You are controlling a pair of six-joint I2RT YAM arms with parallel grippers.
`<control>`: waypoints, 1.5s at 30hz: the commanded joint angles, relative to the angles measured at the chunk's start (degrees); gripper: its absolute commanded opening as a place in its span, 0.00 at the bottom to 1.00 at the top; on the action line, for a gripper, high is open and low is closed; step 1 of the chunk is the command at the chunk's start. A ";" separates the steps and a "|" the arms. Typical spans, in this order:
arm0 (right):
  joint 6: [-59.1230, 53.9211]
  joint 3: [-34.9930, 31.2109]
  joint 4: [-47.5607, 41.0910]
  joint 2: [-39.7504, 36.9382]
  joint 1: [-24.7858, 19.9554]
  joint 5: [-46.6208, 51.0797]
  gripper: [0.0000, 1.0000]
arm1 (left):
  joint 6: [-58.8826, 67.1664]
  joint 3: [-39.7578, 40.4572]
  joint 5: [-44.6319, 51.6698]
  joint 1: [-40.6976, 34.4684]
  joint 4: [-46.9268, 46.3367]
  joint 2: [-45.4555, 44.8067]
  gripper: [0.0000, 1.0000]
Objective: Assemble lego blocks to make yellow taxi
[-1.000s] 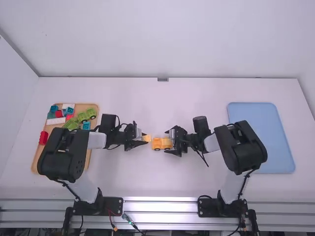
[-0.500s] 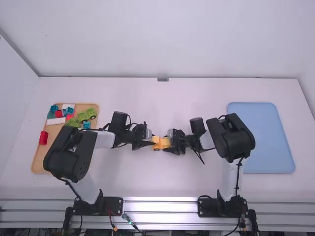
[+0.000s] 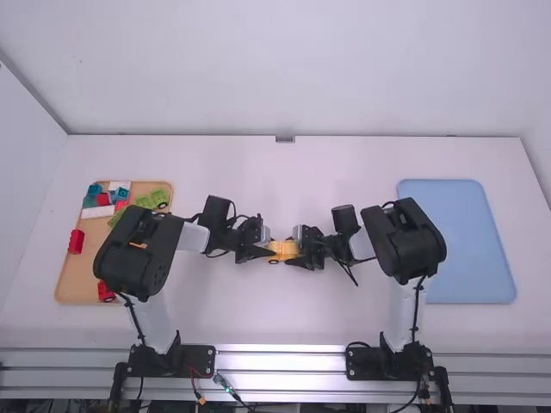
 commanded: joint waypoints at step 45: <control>0.02 0.79 -0.13 0.59 -0.04 -1.11 0.48 | -0.24 0.55 -11.34 -0.33 -7.21 -0.92 0.06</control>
